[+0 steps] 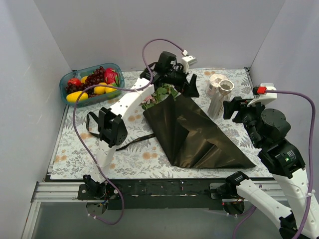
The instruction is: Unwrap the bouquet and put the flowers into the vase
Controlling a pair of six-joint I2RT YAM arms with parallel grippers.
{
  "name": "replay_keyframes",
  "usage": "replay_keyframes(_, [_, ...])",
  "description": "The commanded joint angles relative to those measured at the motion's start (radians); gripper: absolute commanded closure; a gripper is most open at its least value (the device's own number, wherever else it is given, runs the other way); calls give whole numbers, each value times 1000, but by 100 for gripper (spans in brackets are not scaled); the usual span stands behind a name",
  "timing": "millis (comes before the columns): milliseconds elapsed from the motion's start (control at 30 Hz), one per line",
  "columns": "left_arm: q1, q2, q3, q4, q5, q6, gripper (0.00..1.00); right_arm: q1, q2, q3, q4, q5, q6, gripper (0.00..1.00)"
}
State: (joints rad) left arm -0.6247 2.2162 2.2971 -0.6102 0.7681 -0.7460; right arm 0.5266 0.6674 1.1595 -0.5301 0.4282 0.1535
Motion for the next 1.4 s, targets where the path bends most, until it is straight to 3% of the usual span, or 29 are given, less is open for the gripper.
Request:
replay_keyframes(0, [-108, -6, -17, -98, -251, 190, 2, 1, -3, 22, -8, -8, -5, 24])
replay_keyframes(167, [-139, -29, -37, -216, -248, 237, 2, 1, -17, 2, -21, -2, -3, 24])
replay_keyframes(200, [-138, -38, -45, -236, -265, 250, 7, 0, -15, -6, -22, -2, -3, 24])
replay_keyframes(333, [-118, -168, -273, -240, -328, 241, 12, 1, -32, -38, -5, -12, 0, 24])
replay_keyframes(467, [-53, -352, -503, -139, -332, 188, 7, 1, -48, -76, 11, -28, 15, 24])
replay_keyframes(600, [5, -447, -576, -145, -326, 192, 3, 1, -66, -104, 16, -45, 21, 24])
replay_keyframes(867, [22, -432, -623, -186, -222, 203, 2, 3, -91, -122, 4, -45, 27, 24])
replay_keyframes(1067, [23, -403, -746, -122, -260, 212, 2, 1, -98, -135, 4, -42, 29, 24])
replay_keyframes(1367, [62, -395, -886, -39, -172, 275, 2, 1, -89, -133, 5, -46, 31, 24])
